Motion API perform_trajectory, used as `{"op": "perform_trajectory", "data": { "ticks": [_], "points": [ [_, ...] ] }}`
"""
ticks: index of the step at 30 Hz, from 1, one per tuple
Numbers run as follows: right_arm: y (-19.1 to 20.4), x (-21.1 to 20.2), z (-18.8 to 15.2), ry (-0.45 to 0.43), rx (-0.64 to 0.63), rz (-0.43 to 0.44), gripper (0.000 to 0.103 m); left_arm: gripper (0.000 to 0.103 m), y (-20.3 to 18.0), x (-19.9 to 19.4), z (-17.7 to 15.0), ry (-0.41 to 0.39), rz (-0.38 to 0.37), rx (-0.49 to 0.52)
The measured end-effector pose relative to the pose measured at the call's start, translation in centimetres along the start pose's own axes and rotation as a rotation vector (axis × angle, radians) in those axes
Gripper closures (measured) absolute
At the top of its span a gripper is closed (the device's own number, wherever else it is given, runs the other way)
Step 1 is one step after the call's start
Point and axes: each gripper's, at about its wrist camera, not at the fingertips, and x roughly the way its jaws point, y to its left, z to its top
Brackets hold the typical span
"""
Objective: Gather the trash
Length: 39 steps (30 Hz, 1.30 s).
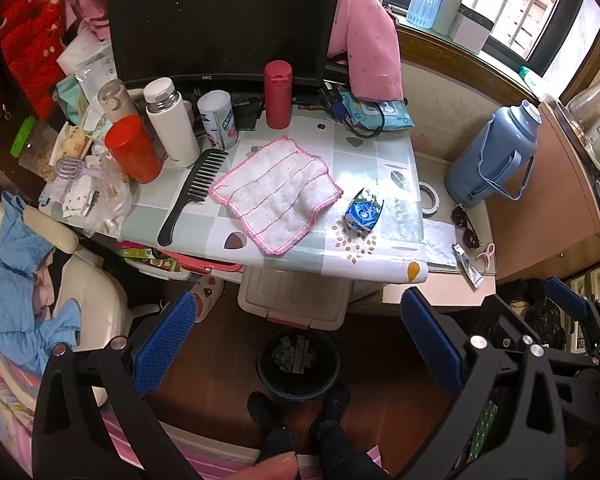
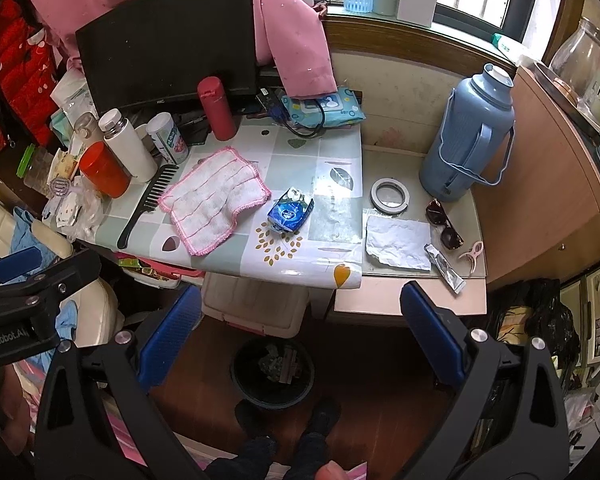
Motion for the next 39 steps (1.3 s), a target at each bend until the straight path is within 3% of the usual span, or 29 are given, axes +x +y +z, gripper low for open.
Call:
{"op": "perform_trajectory", "data": {
  "ticks": [39],
  "points": [
    [1.8,0.0,0.1,0.004,0.066,-0.052,0.004,0.004,0.5,1.0,1.9,0.029,-0.026,0.021]
  ]
}}
